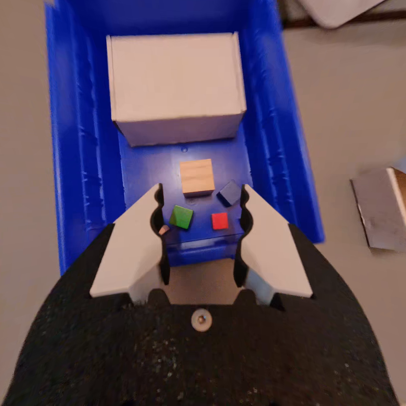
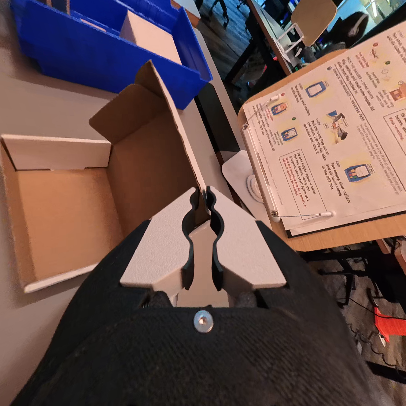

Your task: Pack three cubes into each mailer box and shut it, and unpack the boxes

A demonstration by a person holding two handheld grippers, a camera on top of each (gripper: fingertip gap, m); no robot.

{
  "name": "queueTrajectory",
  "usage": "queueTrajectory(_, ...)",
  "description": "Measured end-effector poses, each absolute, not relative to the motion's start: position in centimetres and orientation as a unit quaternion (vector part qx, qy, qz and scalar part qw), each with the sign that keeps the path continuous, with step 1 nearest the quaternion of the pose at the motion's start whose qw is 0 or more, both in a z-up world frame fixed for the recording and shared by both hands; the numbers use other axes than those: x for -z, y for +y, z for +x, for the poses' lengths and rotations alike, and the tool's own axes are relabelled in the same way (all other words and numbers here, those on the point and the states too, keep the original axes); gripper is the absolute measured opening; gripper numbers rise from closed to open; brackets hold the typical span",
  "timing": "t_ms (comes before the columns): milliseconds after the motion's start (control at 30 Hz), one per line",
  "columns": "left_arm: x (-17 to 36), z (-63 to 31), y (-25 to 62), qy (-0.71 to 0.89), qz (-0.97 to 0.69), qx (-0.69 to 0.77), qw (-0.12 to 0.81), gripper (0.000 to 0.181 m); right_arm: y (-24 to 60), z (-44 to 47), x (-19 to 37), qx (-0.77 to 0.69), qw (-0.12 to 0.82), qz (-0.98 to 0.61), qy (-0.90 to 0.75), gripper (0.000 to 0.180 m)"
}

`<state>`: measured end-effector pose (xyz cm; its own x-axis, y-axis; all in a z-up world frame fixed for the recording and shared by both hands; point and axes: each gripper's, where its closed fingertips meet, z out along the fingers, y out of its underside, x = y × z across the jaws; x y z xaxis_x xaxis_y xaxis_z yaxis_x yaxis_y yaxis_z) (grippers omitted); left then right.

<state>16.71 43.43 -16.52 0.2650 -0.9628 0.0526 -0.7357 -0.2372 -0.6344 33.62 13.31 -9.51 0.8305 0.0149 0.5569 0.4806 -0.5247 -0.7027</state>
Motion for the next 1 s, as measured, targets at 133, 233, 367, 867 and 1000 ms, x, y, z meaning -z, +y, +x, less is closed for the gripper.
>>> queueTrajectory(133,20.9,18.1,44.8,0.559,-0.797,0.174,0.150,0.074,13.5,33.0,9.3,0.252,0.464,-0.835,-0.157,0.004)
queueTrajectory(233,22.4,19.1,45.0,0.551,-0.810,0.157,0.121,0.074,13.4,33.0,9.6,0.261,0.448,-0.839,-0.164,0.004)
queueTrajectory(367,23.7,19.3,44.8,0.564,-0.810,0.128,0.101,0.055,13.6,32.7,9.6,0.261,0.447,-0.839,-0.169,0.004)
queueTrajectory(867,3.0,19.9,30.4,0.681,-0.562,0.345,0.317,0.041,13.7,32.7,9.6,0.253,0.458,-0.836,-0.168,0.004)
queueTrajectory(1000,6.1,20.3,22.1,0.752,-0.501,0.331,0.271,0.040,13.8,32.4,9.5,0.253,0.458,-0.835,-0.171,0.004)
